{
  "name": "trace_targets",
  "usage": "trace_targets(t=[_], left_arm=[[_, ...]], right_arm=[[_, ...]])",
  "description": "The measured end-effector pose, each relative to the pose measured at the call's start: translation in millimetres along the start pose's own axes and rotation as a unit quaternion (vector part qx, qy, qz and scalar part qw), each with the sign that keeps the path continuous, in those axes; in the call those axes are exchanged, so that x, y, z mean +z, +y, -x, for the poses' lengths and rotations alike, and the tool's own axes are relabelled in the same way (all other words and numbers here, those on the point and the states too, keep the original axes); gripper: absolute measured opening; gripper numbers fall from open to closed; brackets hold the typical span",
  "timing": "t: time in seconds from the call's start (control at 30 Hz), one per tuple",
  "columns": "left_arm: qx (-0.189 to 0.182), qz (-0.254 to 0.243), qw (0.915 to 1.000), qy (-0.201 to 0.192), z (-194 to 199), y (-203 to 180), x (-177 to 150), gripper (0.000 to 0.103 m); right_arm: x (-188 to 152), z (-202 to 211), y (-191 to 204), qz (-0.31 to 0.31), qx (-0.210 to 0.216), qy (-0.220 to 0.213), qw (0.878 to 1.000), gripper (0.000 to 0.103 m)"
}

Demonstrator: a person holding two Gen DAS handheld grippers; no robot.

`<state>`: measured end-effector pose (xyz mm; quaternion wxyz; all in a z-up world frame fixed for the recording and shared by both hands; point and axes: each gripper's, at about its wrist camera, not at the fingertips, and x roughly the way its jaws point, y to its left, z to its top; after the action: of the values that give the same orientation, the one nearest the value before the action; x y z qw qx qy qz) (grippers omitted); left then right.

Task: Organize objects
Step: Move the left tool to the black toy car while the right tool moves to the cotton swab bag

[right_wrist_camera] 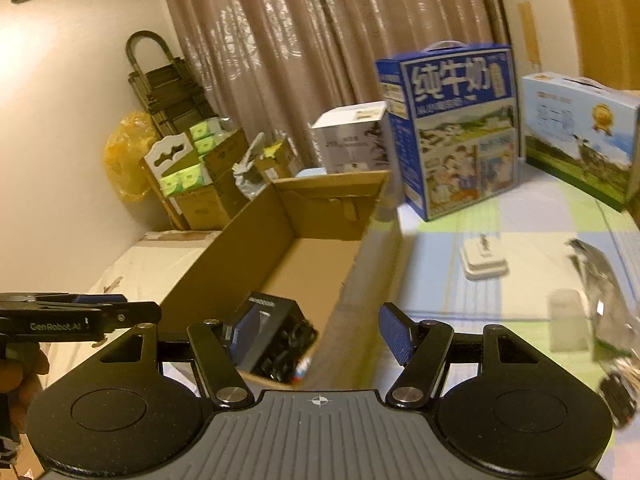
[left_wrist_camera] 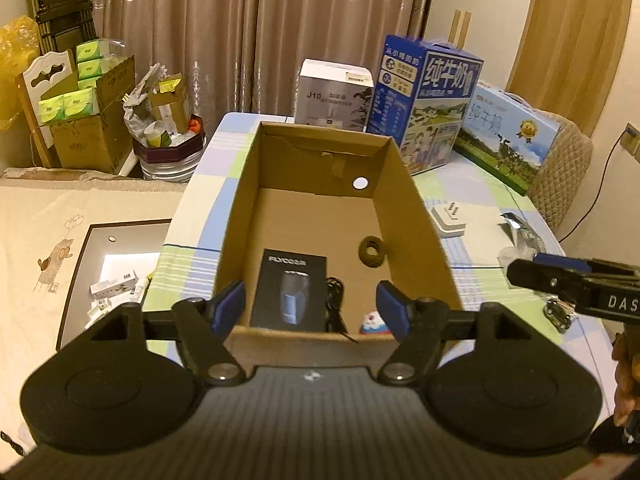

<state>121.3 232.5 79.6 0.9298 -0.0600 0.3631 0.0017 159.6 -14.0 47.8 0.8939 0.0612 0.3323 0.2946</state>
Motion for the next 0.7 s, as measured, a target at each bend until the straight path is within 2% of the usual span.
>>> trace_targets(t=[0.33,0.63,0.7], left_arm=[[-0.010,-0.004,0.9999,-0.003,30.6,-36.9,-16.7,0.090],[-0.025,-0.017,0.9995,-0.013,43.2,-75.0,-23.1,0.102],[-0.030,-0.023,0.9991,-0.018,44.0,-86.2,-24.3,0.102]], right_arm=[[-17.0,59.5,-20.0,-0.016,-0.029,-0.010,0.999,0.063],[-32.1,110.4,-54.3,-0.036,-0.066,-0.025,0.997,0.063],[-36.4,122.0,-63.9,-0.036,-0.080,-0.027,0.996,0.063]])
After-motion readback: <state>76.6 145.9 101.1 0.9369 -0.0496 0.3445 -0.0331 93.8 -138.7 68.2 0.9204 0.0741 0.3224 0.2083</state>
